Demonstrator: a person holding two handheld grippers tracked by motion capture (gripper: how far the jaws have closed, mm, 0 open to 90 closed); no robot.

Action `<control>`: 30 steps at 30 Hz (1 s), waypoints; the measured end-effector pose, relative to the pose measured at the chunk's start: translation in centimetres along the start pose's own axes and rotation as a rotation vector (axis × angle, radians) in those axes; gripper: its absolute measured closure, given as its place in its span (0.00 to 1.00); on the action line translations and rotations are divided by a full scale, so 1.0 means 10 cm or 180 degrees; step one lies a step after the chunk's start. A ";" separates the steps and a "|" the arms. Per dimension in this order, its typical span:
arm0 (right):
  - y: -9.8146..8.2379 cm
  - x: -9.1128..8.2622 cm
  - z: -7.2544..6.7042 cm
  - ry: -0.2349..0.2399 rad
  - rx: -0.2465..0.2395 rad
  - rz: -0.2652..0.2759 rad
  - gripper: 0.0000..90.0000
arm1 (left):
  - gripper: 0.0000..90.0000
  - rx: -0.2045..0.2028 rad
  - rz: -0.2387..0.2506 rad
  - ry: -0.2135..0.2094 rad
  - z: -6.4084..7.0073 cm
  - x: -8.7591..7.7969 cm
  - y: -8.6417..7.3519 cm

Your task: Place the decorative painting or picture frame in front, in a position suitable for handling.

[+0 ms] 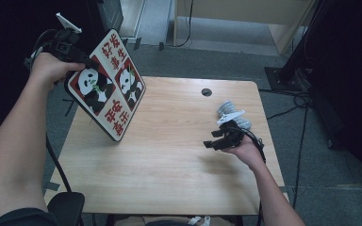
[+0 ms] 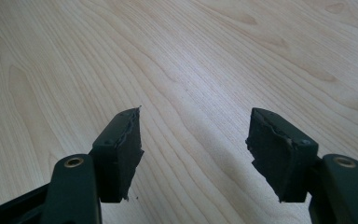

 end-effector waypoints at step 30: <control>0.00 0.04 0.02 -0.0009 -0.0031 -0.0049 0.39 | 0.90 0.0045 -0.0252 0.0055 0.19 -0.02 0.06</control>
Point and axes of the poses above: each handheld gripper's, and its own axes: x roughly forward along the jaws, y roughly out of its top, z roughly to its right, the point moved 7 cm from there along x, roughly forward along the jaws, and after that the axes turned 12 degrees about -y, right-handed, at the moved point
